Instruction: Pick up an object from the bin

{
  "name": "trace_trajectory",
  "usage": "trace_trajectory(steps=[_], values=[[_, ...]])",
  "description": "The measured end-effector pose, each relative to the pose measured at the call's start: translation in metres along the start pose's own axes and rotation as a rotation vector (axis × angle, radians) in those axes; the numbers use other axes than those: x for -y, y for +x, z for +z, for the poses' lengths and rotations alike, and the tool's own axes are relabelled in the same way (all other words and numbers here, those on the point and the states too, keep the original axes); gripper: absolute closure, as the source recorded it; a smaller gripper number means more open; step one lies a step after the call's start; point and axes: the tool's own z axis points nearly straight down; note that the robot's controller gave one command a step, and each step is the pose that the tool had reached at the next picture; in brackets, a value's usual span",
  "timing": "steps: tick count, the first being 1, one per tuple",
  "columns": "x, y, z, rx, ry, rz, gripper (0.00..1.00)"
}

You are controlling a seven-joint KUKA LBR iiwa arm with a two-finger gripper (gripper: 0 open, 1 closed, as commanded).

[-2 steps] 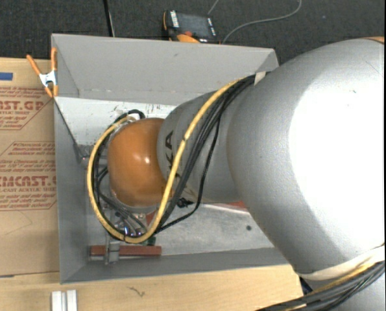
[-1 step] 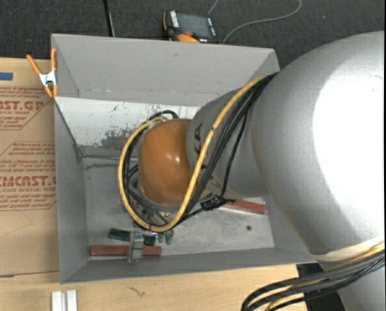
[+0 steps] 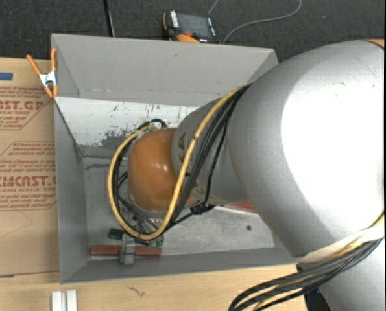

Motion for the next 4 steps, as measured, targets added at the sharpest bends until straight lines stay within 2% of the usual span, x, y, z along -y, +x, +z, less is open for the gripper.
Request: trace_trajectory(steps=[1, 2, 4], values=[[-0.001, -0.001, -0.001, 0.0, -0.001, 0.001, 0.0], [-0.001, -0.001, -0.002, 0.0, -0.002, 0.0, 1.0], [-0.002, -0.001, -0.012, -0.005, 0.0, 0.0, 1.0]])
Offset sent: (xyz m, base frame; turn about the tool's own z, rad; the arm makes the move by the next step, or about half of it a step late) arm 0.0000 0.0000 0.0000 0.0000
